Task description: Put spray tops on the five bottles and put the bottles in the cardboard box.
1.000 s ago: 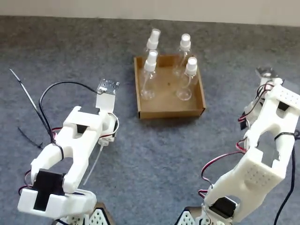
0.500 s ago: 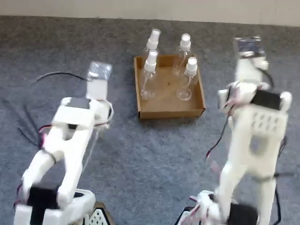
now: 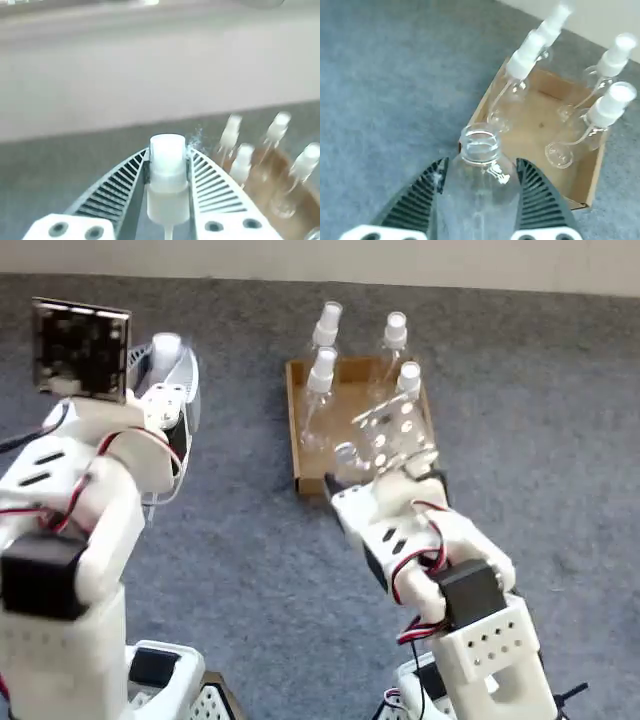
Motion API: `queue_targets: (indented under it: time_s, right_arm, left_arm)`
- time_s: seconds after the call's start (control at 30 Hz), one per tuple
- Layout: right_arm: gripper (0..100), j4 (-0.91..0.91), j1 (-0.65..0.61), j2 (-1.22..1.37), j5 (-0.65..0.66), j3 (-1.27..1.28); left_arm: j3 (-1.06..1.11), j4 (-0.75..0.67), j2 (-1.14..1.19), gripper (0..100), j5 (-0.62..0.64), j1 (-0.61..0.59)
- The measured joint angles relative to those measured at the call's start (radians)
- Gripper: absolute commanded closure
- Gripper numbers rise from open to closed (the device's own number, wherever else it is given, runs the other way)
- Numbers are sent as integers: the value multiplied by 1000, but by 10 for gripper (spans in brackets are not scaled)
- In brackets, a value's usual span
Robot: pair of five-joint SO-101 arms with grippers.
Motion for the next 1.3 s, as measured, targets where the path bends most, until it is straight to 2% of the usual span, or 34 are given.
queue_targets:
  time_s: [0.1,0.17,0.33,0.47,0.63,0.8,1.03,1.3]
  right_arm:
    - [963,-11,-60,-72,38,89]
    - [989,-48,-95,-135,18,140]
    - [995,-282,-157,-327,-84,331]
    - [995,-433,-161,-483,-97,514]
    - [995,-462,-161,-632,-100,640]
    - [995,-457,-161,-715,-100,663]
    - [995,-439,-161,-749,-100,663]
    - [995,-439,-161,-749,-100,663]
  left_arm:
    - [-109,0,-2,995,0,83]
    - [-161,-2,-2,994,0,144]
    - [-195,-109,-12,994,0,322]
    - [-196,-161,-12,994,18,394]
    - [-181,-226,-5,994,97,420]
    - [-17,-397,-14,994,110,423]
    - [164,-563,2,994,110,505]
    - [250,-603,2,994,110,514]
